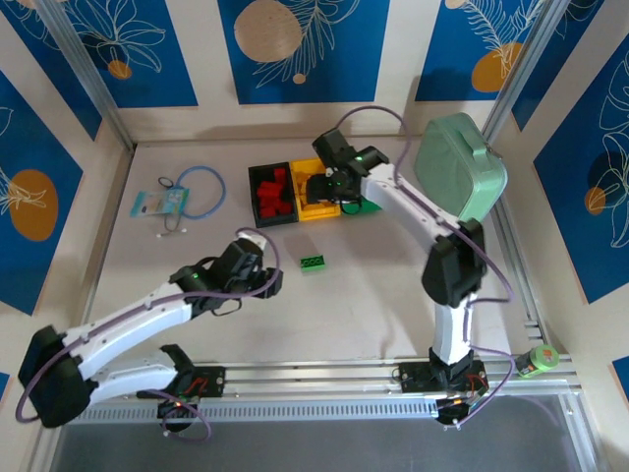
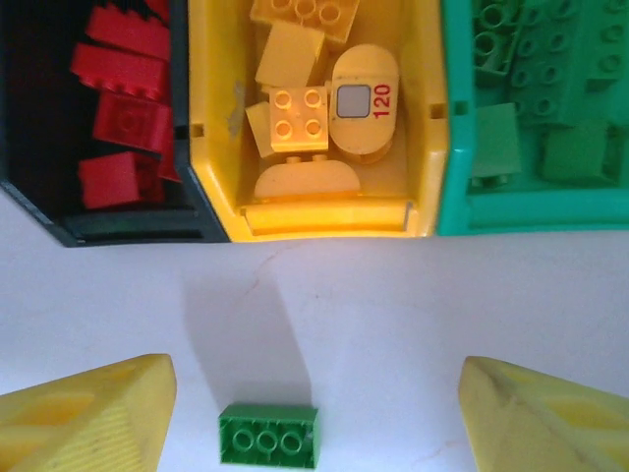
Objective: Sort the legos into containers by color
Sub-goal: Place the lego in the container, then pick up the lego from the center of the table.
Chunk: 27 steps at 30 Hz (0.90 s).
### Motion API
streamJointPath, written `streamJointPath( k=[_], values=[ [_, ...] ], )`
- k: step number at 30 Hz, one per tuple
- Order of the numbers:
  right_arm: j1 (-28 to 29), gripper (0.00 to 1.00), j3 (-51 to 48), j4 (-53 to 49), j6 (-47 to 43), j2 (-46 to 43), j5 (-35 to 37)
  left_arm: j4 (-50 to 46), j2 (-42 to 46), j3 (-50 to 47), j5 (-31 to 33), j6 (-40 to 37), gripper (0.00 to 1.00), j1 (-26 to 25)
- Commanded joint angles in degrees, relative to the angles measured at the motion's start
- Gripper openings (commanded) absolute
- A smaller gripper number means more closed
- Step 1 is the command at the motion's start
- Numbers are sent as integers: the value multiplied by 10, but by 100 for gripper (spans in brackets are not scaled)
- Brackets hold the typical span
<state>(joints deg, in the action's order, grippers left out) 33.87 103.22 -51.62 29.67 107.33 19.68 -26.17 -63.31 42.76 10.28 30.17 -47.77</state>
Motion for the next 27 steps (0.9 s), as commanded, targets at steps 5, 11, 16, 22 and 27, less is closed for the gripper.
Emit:
streamJointPath(
  k=[5,11,16,22,27],
  values=[
    [-40,80,-178,81,40,-148,-35,44,-157,90,-42,-46,69,-27],
    [-68,83,-291,104,51,-226,-52,-21,-299,203,-31,-74,75,-25],
    [-81,84,-358,121,63,-261,-61,-44,-388,274,-63,-56,77,-19],
    [-99,84,-406,135,67,-295,-74,-100,-472,350,-31,-88,77,-17],
    [-113,84,-435,140,69,-319,-83,-133,-510,390,16,-117,78,-17]
  ],
)
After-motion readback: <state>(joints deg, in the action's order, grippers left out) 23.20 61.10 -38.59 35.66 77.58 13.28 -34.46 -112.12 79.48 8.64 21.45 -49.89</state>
